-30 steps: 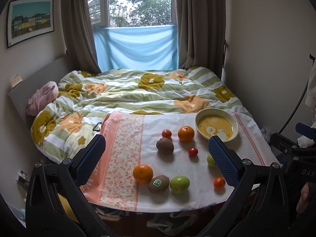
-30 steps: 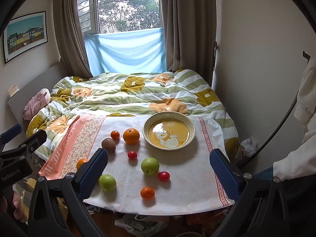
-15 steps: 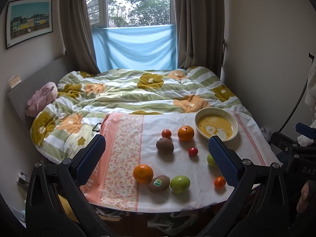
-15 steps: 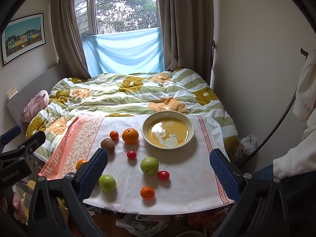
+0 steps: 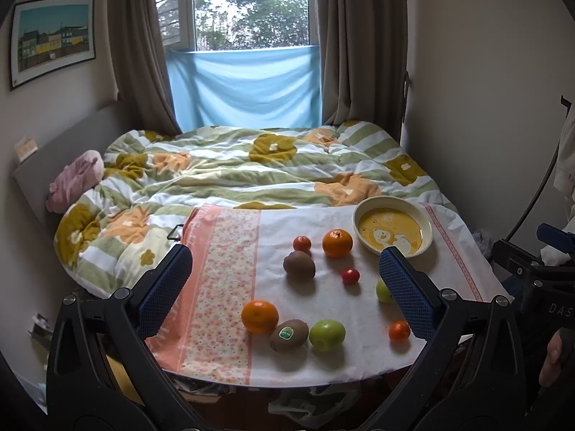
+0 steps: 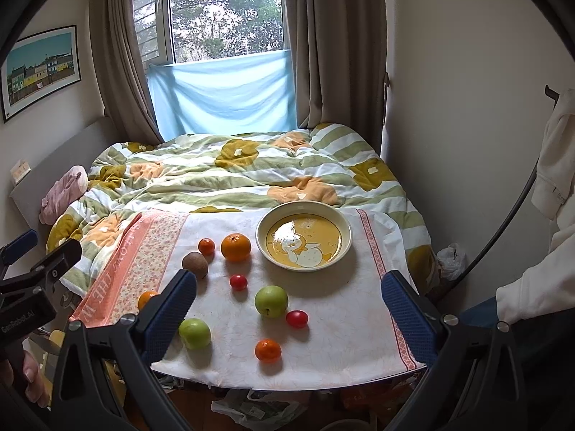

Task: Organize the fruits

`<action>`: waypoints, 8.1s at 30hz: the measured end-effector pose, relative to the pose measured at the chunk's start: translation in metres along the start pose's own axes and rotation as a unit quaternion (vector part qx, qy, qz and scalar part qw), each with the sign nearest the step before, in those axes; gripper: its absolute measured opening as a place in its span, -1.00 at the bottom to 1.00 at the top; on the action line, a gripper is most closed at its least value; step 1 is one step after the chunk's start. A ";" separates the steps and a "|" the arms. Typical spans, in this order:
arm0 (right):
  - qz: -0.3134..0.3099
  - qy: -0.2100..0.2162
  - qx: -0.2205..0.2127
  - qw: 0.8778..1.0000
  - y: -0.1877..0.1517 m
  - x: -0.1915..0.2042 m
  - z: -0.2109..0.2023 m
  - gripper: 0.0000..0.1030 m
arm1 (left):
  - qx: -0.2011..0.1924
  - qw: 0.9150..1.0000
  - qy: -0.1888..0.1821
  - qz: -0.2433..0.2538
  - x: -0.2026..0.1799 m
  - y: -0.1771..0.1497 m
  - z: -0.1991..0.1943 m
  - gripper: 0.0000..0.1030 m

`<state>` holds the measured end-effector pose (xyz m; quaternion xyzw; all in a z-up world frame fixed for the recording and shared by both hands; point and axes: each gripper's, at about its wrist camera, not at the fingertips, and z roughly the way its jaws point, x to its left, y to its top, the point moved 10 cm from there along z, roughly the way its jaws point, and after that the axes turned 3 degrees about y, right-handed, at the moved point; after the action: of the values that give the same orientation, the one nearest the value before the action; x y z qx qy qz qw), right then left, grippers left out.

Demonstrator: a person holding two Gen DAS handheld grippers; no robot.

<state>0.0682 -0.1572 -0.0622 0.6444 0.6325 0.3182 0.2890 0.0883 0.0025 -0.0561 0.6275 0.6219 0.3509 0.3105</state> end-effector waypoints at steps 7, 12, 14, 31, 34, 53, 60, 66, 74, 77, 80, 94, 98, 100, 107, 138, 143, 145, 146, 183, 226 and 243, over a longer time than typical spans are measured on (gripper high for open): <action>0.002 0.002 0.001 1.000 0.000 0.000 0.000 1.00 | -0.001 1.000 0.000 0.000 0.000 0.000 0.000 1.00; 0.001 0.001 0.000 1.000 0.000 0.000 0.000 0.99 | -0.001 1.000 -0.001 0.000 0.000 0.000 0.000 1.00; 0.001 0.000 0.000 1.000 0.000 0.000 0.000 0.99 | -0.001 1.000 0.000 0.000 0.000 0.000 0.000 1.00; 0.003 0.003 -0.001 1.000 0.001 0.000 0.000 0.99 | -0.003 1.000 0.000 0.001 0.000 0.001 -0.001 1.00; 0.003 0.009 0.000 1.000 0.005 0.000 0.001 0.99 | -0.004 1.000 -0.006 -0.002 0.000 0.007 -0.001 1.00; -0.034 0.113 0.101 0.988 -0.051 0.058 0.081 1.00 | 0.086 0.996 -0.039 -0.002 0.063 -0.064 0.073 1.00; -0.030 0.128 0.134 0.982 -0.093 0.096 0.110 1.00 | 0.148 0.986 -0.082 0.013 0.069 -0.103 0.123 1.00; -0.030 0.124 0.150 0.980 -0.118 0.117 0.133 0.90 | 0.182 0.976 -0.113 0.026 0.062 -0.127 0.155 1.00; -0.023 0.110 0.177 0.978 -0.139 0.126 0.157 0.63 | 0.216 0.966 -0.135 0.041 0.053 -0.154 0.185 0.89; -0.028 0.105 0.182 0.977 -0.143 0.130 0.160 0.56 | 0.223 0.965 -0.133 0.044 0.052 -0.158 0.193 0.89; -0.032 0.104 0.187 0.976 -0.146 0.133 0.162 0.47 | 0.228 0.962 -0.139 0.049 0.052 -0.162 0.196 0.86; -0.029 0.103 0.196 0.975 -0.153 0.137 0.170 0.36 | 0.272 0.943 -0.189 0.044 0.043 -0.174 0.206 0.38; -0.023 0.105 0.199 0.974 -0.154 0.138 0.174 0.32 | 0.268 0.942 -0.191 0.065 0.035 -0.173 0.204 0.22; -0.020 0.104 0.200 0.974 -0.154 0.138 0.176 0.32 | 0.266 0.943 -0.189 0.067 0.034 -0.173 0.204 0.22; -0.014 0.108 0.206 0.972 -0.158 0.136 0.183 0.18 | 0.261 0.946 -0.179 0.069 0.043 -0.171 0.201 0.22; 0.014 0.112 0.149 0.982 -0.083 0.109 0.156 -0.01 | 0.194 0.964 -0.168 0.065 0.040 -0.088 0.164 0.21; 0.010 0.113 0.124 0.986 -0.048 0.085 0.147 -0.01 | 0.169 0.971 -0.161 0.054 0.024 -0.050 0.159 0.21; 0.005 0.116 0.116 0.987 -0.034 0.074 0.144 -0.01 | 0.159 0.973 -0.157 0.051 0.015 -0.035 0.159 0.21; 0.003 0.117 0.114 0.986 -0.028 0.070 0.145 -0.01 | 0.155 0.975 -0.155 0.049 0.011 -0.028 0.159 0.21; 0.017 0.116 0.162 0.980 0.042 -0.136 0.299 -0.01 | 0.213 0.952 -0.166 0.142 -0.244 -0.019 0.362 0.22; -0.132 0.158 0.161 0.965 0.022 -0.085 0.353 0.00 | 0.185 0.976 -0.101 0.047 -0.139 -0.002 0.287 1.00; -0.110 0.151 0.112 0.976 0.053 -0.100 0.321 1.00 | 0.165 0.982 -0.083 0.032 -0.122 0.014 0.257 1.00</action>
<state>0.3506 -0.2492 -0.2283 0.5441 0.7671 0.3052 0.1494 0.3107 -0.1082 -0.1953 0.7163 0.6234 0.1996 0.2417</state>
